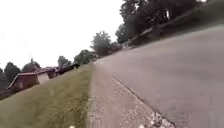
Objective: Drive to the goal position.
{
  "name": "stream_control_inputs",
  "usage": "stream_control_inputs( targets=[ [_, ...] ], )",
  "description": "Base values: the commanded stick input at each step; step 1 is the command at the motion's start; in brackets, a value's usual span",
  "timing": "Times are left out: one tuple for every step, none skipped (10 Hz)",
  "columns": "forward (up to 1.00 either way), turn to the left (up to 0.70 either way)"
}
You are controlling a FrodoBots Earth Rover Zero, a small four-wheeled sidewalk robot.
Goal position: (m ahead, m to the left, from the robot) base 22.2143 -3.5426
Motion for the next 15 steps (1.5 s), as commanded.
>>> stream_control_inputs(
  targets=[
    [0.70, 0.00],
    [0.70, 0.00],
    [0.70, 0.00],
    [0.70, 0.22],
    [0.70, 0.35],
    [0.70, 0.35],
    [0.70, 0.35],
    [0.70, 0.35],
    [0.70, 0.35],
    [0.70, 0.35],
    [0.70, 0.35],
    [0.70, 0.35],
    [0.70, 0.00],
    [0.70, 0.00],
    [0.70, 0.00]
  ],
)
